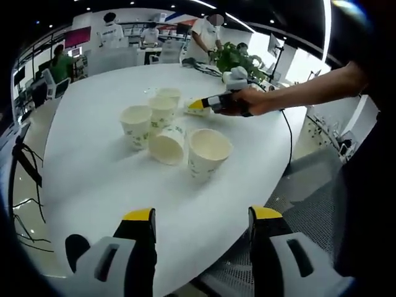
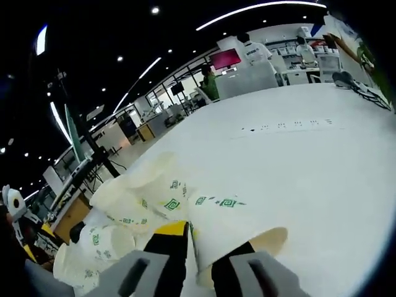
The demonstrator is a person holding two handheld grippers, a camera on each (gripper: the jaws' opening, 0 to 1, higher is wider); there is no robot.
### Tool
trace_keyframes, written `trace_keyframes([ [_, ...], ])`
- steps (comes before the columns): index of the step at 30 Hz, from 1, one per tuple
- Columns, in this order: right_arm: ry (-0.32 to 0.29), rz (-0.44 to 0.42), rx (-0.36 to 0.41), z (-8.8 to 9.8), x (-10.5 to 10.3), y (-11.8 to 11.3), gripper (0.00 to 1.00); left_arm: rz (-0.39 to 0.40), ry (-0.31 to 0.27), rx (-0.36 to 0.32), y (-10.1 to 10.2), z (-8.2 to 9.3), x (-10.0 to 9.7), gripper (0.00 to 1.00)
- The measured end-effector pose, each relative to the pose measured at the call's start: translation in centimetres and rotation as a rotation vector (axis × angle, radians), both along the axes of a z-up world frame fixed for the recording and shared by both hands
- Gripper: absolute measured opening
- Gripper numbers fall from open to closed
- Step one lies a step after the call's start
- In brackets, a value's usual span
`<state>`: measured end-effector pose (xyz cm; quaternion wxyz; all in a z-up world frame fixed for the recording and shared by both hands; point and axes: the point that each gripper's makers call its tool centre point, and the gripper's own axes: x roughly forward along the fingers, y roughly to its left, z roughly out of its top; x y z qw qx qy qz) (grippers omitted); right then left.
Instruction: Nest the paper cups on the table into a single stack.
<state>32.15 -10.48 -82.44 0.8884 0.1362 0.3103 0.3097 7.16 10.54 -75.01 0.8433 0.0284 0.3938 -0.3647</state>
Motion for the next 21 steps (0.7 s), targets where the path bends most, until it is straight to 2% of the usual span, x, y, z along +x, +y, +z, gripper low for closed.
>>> trace_keyframes([
  [2, 0.003, -0.005, 0.001, -0.5, 0.2, -0.2, 0.00, -0.001, 0.001, -0.001, 0.0, 0.0, 0.0, 0.59],
  [10, -0.001, -0.006, 0.002, -1.0, 0.7, -0.7, 0.00, -0.016, -0.002, -0.001, -0.3, 0.1, 0.3, 0.59],
  [21, -0.033, 0.002, -0.035, 1.4, 0.0, -2.2, 0.00, -0.025, -0.012, -0.009, -0.8, -0.1, 0.4, 0.59],
])
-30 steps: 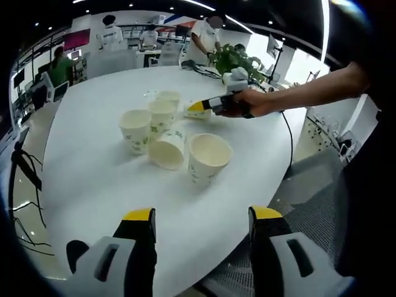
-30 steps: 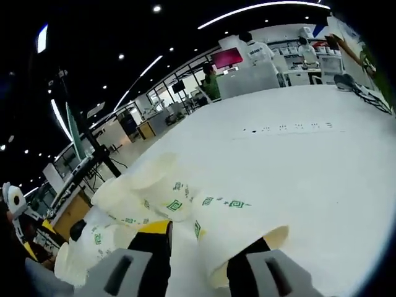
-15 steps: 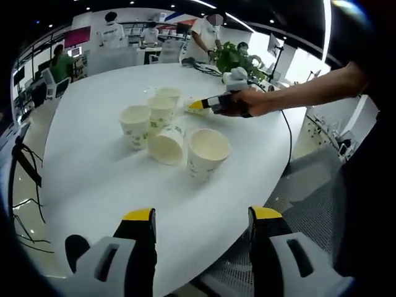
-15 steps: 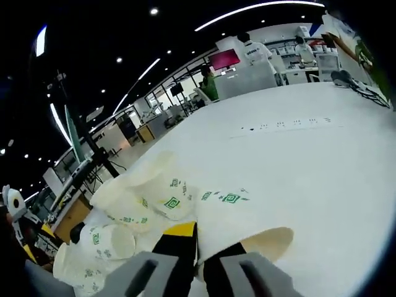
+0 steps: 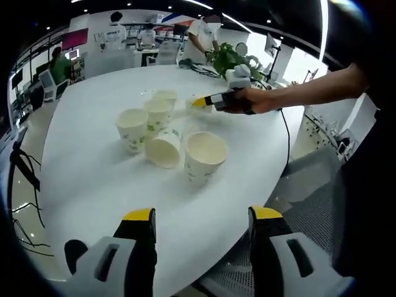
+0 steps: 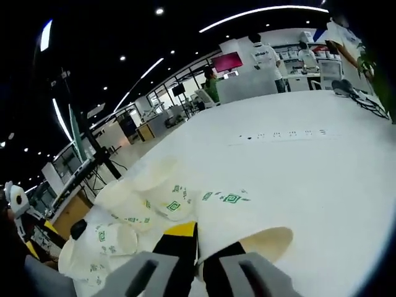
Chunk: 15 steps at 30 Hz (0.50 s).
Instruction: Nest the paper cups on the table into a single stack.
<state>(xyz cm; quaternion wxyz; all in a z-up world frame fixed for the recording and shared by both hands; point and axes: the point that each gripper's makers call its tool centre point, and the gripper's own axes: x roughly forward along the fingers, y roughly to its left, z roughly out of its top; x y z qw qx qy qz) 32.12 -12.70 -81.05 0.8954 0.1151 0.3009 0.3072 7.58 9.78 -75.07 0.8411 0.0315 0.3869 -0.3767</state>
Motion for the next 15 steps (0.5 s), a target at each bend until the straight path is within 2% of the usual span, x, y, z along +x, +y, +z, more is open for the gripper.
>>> trace_keyframes([
  [1, 0.001, 0.004, -0.013, -0.2, 0.0, -0.2, 0.00, -0.003, -0.001, -0.002, -0.1, -0.1, 0.0, 0.59],
  [10, -0.024, 0.074, -0.099, 2.5, -1.6, -0.5, 0.00, -0.021, -0.009, -0.009, -0.5, -0.1, -0.3, 0.59],
  [15, -0.022, 0.158, -0.161, 3.2, -3.1, -0.4, 0.00, -0.020, -0.020, -0.022, -0.2, -0.4, 0.0, 0.59],
])
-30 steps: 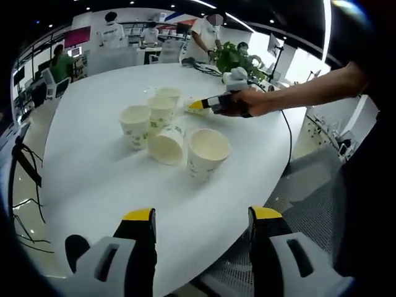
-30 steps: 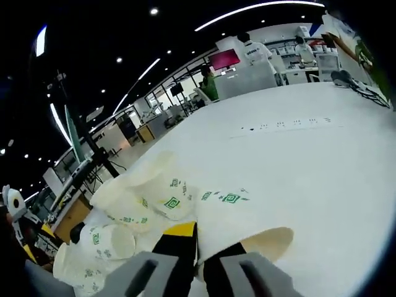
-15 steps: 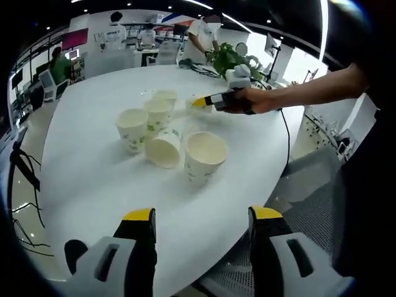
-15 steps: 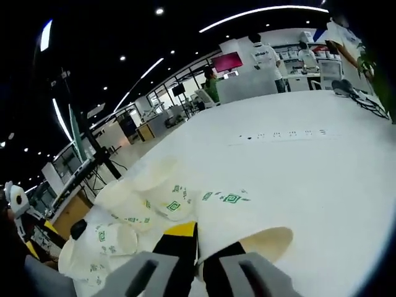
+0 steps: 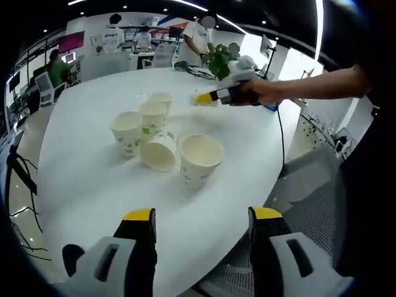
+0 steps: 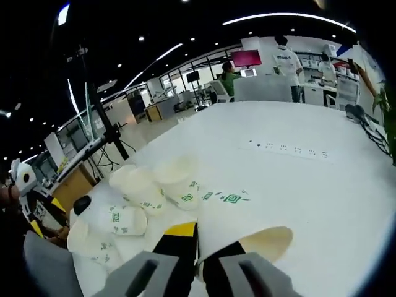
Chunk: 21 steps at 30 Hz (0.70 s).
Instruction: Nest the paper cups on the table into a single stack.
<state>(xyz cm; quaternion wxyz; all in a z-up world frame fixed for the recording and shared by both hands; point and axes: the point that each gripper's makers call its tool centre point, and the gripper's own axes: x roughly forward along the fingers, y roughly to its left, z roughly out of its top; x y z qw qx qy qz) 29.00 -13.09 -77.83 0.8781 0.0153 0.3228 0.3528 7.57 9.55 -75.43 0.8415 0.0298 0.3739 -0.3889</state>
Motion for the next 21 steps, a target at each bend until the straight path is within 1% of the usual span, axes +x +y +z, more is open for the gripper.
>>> trace_keyframes([
  [1, -0.001, 0.007, -0.004, 0.2, -0.2, 0.0, 0.00, 0.000, -0.001, -0.001, 0.0, 0.0, 0.0, 0.59],
  [3, -0.005, 0.031, -0.022, 1.1, -1.0, 0.4, 0.00, 0.000, -0.005, -0.005, 0.0, 0.0, 0.0, 0.59],
  [5, -0.006, 0.053, -0.043, 0.9, -0.9, 0.2, 0.00, 0.000, -0.007, -0.005, 0.0, 0.0, 0.0, 0.59],
  [7, -0.014, 0.115, -0.100, 1.5, -1.8, 0.5, 0.00, -0.001, -0.010, -0.003, 0.1, -0.2, -0.1, 0.59],
  [8, -0.014, 0.137, -0.118, 1.3, -1.7, 0.4, 0.00, -0.001, -0.010, -0.003, 0.1, -0.2, -0.2, 0.59],
  [9, -0.028, 0.164, -0.145, 1.7, -1.8, 0.5, 0.00, -0.002, -0.010, -0.003, 0.1, -0.2, -0.2, 0.59],
  [11, -0.029, 0.210, -0.181, 2.9, -2.7, 0.8, 0.00, -0.002, -0.011, -0.008, 0.1, -0.2, -0.3, 0.59],
  [16, -0.041, 0.298, -0.233, 4.5, -3.8, 2.1, 0.00, -0.001, -0.013, -0.013, 0.4, -0.4, -0.5, 0.59],
  [20, -0.047, 0.411, -0.335, 4.9, -4.8, 2.7, 0.00, 0.000, -0.016, -0.010, 0.8, -0.5, -0.4, 0.59],
  [21, -0.047, 0.427, -0.347, 4.9, -4.9, 2.8, 0.00, 0.001, -0.018, -0.008, 0.7, -0.4, -0.4, 0.59],
])
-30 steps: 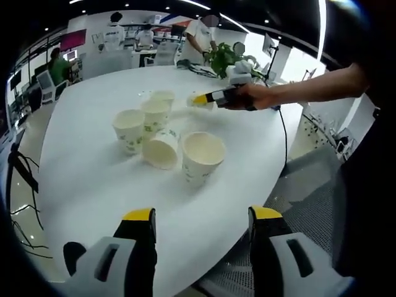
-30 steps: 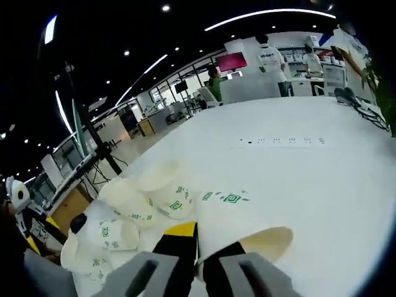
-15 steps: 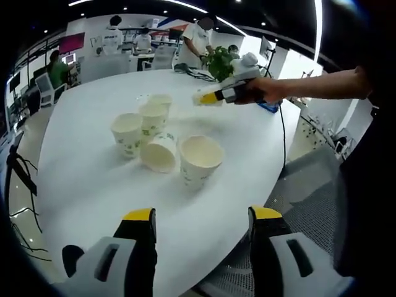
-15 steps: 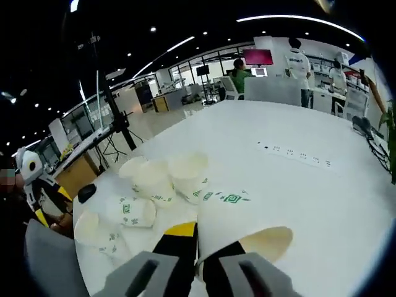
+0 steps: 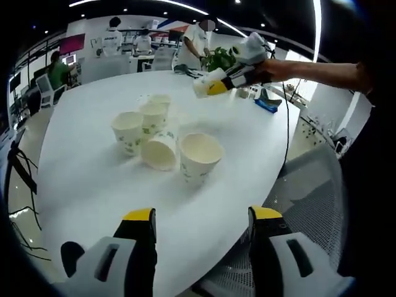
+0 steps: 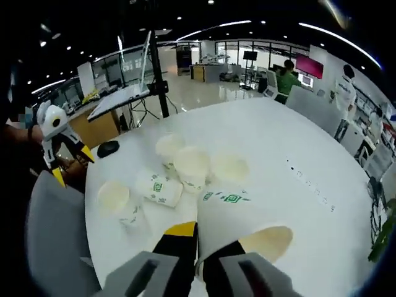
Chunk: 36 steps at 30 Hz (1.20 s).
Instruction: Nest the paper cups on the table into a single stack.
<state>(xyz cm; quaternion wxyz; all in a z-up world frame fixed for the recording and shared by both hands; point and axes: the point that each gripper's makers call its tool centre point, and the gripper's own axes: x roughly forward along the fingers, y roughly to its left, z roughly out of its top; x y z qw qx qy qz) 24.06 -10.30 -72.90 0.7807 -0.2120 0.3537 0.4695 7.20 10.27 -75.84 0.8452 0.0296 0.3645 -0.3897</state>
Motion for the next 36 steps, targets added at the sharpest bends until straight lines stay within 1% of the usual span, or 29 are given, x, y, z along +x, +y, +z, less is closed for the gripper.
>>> trace_keyframes([
  [1, 0.005, 0.027, -0.012, 0.1, -0.3, 0.3, 0.00, 0.003, -0.003, -0.002, 0.1, 0.1, 0.1, 0.59],
  [5, 0.022, 0.071, -0.028, 0.7, -1.3, 1.5, 0.00, 0.015, -0.014, -0.013, 0.0, 0.7, 0.4, 0.59],
  [8, 0.029, 0.142, -0.079, 0.7, -2.1, 2.1, 0.00, 0.017, -0.017, -0.015, -0.1, 0.7, 0.5, 0.59],
  [12, 0.038, 0.202, -0.104, 1.3, -3.2, 3.4, 0.00, 0.018, -0.023, -0.022, -0.3, 1.0, 0.7, 0.59],
  [14, 0.043, 0.249, -0.129, 1.5, -3.8, 4.0, 0.00, 0.021, -0.025, -0.026, -0.3, 1.0, 0.8, 0.59],
  [17, 0.050, 0.329, -0.197, 1.7, -4.8, 4.5, 0.00, 0.025, -0.028, -0.028, -0.3, 1.0, 0.8, 0.59],
  [19, 0.052, 0.367, -0.222, 2.0, -5.7, 5.1, 0.00, 0.027, -0.028, -0.028, -0.2, 1.0, 0.8, 0.59],
  [23, 0.053, 0.437, -0.257, 2.2, -6.7, 6.3, 0.00, 0.033, -0.026, -0.029, 0.1, 1.0, 0.7, 0.59],
  [25, 0.054, 0.472, -0.276, 2.2, -7.2, 6.7, 0.00, 0.034, -0.026, -0.028, 0.2, 0.9, 0.6, 0.59],
  [26, 0.054, 0.506, -0.301, 2.1, -7.7, 6.9, 0.00, 0.036, -0.025, -0.027, 0.3, 0.9, 0.6, 0.59],
  [28, 0.053, 0.549, -0.328, 1.9, -8.3, 7.3, 0.00, 0.038, -0.024, -0.027, 0.4, 0.9, 0.6, 0.59],
  [29, 0.054, 0.555, -0.331, 1.8, -8.4, 7.4, 0.00, 0.039, -0.024, -0.027, 0.4, 0.9, 0.6, 0.59],
  [30, 0.056, 0.588, -0.338, 1.7, -8.9, 7.9, 0.00, 0.041, -0.024, -0.028, 0.4, 1.0, 0.5, 0.59],
  [33, 0.067, 0.634, -0.349, 1.6, -10.1, 8.8, 0.00, 0.044, -0.022, -0.026, 0.5, 0.9, 0.3, 0.59],
  [36, 0.070, 0.666, -0.363, 1.2, -10.4, 9.3, 0.00, 0.041, -0.020, -0.023, 0.7, 0.8, 0.2, 0.59],
])
